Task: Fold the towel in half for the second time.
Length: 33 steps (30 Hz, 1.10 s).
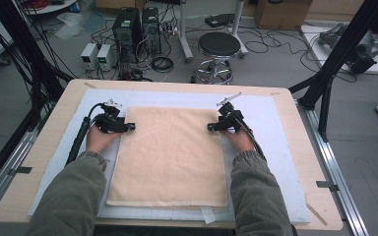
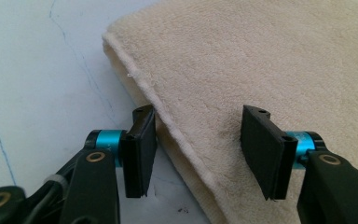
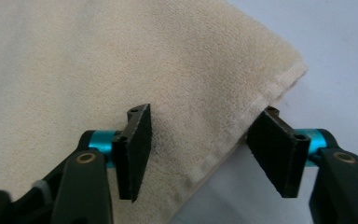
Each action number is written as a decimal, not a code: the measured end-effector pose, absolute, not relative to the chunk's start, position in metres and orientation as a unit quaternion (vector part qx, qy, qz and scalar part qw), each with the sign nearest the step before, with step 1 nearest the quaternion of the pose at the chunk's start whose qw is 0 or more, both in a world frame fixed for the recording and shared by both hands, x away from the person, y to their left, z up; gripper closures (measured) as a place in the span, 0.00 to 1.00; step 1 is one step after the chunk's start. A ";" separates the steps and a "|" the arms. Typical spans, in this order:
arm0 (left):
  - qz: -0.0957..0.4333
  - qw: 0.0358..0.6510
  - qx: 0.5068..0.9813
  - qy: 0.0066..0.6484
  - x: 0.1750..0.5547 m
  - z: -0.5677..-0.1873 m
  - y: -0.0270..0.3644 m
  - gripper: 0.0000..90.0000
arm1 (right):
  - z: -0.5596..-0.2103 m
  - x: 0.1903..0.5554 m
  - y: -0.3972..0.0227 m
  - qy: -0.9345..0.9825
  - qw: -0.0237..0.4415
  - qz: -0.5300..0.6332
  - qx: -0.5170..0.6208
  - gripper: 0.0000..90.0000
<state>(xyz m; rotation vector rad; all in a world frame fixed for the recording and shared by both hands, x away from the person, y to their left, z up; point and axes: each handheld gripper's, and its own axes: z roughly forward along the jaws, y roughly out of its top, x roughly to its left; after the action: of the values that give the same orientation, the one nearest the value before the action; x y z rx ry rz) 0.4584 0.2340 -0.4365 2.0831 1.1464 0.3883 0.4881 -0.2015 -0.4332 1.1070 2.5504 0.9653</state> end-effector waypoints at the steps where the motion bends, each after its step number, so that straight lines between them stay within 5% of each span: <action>1: 0.148 0.359 0.808 0.444 0.458 -0.436 0.233 0.55 | -0.433 0.487 -0.201 0.861 0.096 0.327 0.377 0.51; 4: 0.135 0.363 0.812 0.436 0.457 -0.435 0.232 0.70 | -0.433 0.485 -0.201 0.860 0.089 0.334 0.375 0.61; 10: 0.113 0.376 0.805 0.445 0.458 -0.436 0.235 0.82 | -0.434 0.486 -0.202 0.861 0.048 0.353 0.364 0.89; 24: 0.140 0.407 0.798 0.421 0.449 -0.414 0.243 0.92 | -0.411 0.479 -0.210 0.859 0.063 0.382 0.336 0.92; 33: 0.180 0.452 0.798 0.355 0.394 -0.382 0.253 0.92 | -0.360 0.427 -0.215 0.866 0.084 0.416 0.265 0.92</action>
<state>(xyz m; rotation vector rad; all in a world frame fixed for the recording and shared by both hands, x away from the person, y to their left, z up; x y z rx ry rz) 0.3938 0.2535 -0.3822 1.9712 0.8774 0.4456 0.4274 -0.2150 -0.3602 0.7904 2.5835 1.2404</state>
